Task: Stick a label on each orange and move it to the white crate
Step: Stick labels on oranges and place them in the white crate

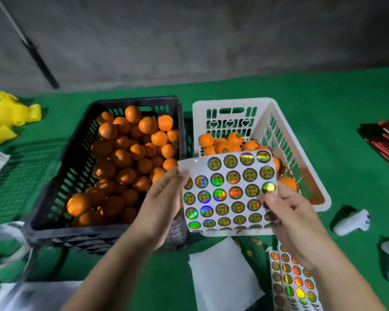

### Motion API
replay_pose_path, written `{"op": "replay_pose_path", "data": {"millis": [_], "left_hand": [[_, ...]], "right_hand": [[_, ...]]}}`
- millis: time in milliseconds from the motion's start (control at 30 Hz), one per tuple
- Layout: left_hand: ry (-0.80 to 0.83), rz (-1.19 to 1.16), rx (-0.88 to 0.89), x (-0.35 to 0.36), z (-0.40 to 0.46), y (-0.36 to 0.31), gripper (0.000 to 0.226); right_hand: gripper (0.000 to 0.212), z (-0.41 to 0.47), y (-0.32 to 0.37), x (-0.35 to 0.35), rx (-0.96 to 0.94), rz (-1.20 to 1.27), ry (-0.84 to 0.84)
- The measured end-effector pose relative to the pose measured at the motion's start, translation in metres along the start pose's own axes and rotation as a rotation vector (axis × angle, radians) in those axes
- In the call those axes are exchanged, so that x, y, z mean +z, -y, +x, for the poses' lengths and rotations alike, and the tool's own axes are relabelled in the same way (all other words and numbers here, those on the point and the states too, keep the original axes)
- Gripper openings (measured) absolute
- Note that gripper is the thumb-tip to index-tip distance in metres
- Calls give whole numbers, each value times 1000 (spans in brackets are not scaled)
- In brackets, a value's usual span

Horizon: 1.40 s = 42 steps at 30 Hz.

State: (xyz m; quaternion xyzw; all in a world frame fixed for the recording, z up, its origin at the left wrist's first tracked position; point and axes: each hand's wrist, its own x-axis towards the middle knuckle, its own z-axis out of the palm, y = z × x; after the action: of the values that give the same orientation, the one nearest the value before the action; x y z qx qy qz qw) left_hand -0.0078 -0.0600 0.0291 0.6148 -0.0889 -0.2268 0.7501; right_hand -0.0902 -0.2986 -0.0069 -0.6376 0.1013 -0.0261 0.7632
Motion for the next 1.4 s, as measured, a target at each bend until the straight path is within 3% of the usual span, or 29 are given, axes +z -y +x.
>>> {"op": "replay_pose_path", "data": {"millis": [133, 200, 333, 400, 500, 600, 733, 800, 900, 1000, 1100, 1233, 1300, 1400], "left_hand": [[11, 150, 118, -16, 40, -8, 27], [-85, 227, 212, -26, 70, -3, 26], [-347, 715, 271, -54, 143, 24, 21], [-380, 931, 256, -67, 178, 29, 21], [-348, 1196, 309, -83, 230, 20, 44], [-313, 1574, 196, -99, 276, 12, 65], [-126, 1791, -155, -119, 318, 16, 97], [-112, 1884, -220, -125, 327, 24, 92], [-286, 1968, -102, -129, 331, 31, 64], [-283, 1912, -27, -132, 326, 33, 50], [-303, 1701, -29, -137, 303, 27, 67], [-401, 1182, -19, -128, 241, 3, 84], [-326, 776, 15, -111, 188, -12, 71], [-179, 419, 73, -76, 114, -17, 54]], "right_hand": [[33, 8, -13, 9, -67, 101, -82], [26, 26, -19, 8, -74, 157, -150], [24, 63, -31, 3, -130, 176, -226], [26, 75, -38, 5, -136, 159, -209], [31, 80, -52, 2, -146, 114, -214], [36, 80, -58, -1, -169, 41, -260], [22, 79, -60, 2, -227, -13, -358], [24, 78, -60, 4, -240, -47, -379], [27, 78, -58, 7, -249, -50, -402], [26, 77, -56, 8, -257, -64, -388], [20, 77, -54, 8, -238, -73, -383], [26, 75, -54, 7, -227, -80, -438], [34, 75, -53, 7, -222, -53, -445], [28, 71, -46, 8, -169, 145, -367]]}}
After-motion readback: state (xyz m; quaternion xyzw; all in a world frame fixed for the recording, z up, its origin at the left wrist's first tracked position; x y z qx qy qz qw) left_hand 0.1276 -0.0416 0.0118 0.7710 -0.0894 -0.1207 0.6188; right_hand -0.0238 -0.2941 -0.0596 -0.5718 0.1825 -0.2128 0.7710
